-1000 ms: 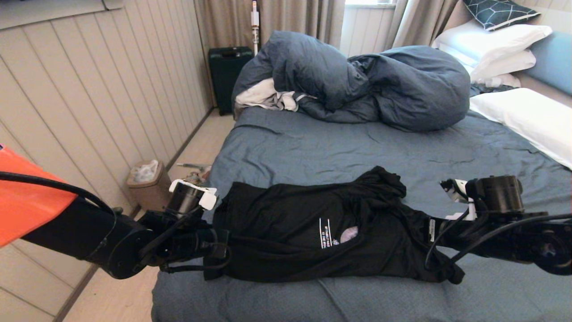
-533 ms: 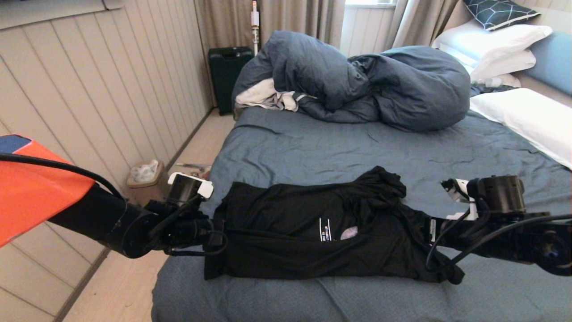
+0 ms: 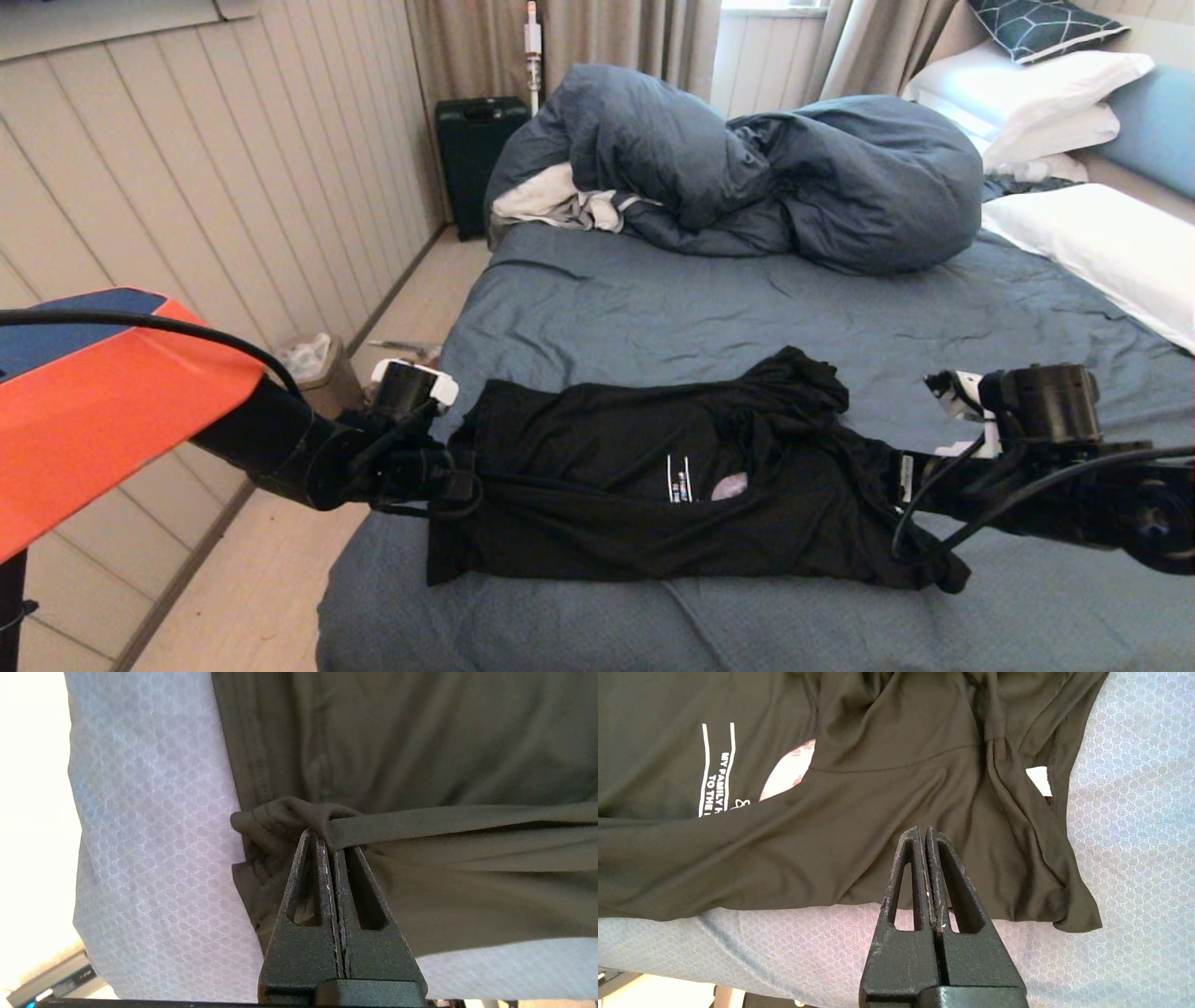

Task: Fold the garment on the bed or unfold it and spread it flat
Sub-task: Fold the black T-shirt

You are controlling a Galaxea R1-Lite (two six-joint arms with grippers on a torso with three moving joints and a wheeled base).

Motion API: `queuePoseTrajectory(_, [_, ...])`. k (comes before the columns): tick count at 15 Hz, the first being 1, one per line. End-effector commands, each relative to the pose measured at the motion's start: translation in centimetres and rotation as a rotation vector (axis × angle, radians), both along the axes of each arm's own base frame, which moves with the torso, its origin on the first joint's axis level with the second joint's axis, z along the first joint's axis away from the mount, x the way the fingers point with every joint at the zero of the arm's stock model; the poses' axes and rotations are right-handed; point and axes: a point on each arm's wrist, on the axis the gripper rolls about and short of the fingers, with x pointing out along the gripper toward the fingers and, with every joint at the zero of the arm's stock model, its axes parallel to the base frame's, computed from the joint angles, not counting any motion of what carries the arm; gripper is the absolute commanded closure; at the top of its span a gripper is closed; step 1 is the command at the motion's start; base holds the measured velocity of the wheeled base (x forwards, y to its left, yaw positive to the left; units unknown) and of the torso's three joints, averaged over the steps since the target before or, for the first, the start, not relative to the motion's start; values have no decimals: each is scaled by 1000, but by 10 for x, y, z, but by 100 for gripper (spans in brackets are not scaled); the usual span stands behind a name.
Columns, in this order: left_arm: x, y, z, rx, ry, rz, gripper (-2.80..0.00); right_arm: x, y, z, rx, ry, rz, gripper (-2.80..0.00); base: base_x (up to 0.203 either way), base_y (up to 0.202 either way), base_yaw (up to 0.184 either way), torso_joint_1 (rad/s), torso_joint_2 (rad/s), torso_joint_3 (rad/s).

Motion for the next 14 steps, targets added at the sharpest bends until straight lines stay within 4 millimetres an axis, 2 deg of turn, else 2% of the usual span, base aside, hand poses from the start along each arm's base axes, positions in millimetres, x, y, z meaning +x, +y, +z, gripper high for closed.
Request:
queuePoseTrajectory(1, [2,0,-9,8,20,3,0,0,0,3,2,-12,-2,0,0,0,0,0,0,0])
queuePoseTrajectory(4, [7,-2,-19,10,32,6,0,1,-1,1,3,-8,-4,0,0,0,0,0,0,0])
queuePoseTrajectory(7, [8,-3,-15,1,21,10,0,1,-1,1,3,-7,-4,0,0,0,0,0,0,0])
queuePoseTrajectory(8, [7,-3,-15,1,24,11,-75,1,0,0,2,-4,-4,0,0,0,0,0,0,0])
queuePoseTrajectory(9, [7,-3,-13,-3,19,13,-280,1,0,0,1,-4,-3,0,0,0,0,0,0,0])
queuePoseTrajectory(12, [4,3,4,-15,-19,29,-280,1,-1,1,3,-6,-4,0,0,0,0,0,0,0])
queuePoseTrajectory(14, [4,22,29,-39,-79,79,-280,0,0,0,3,-4,-3,0,0,0,0,0,0,0])
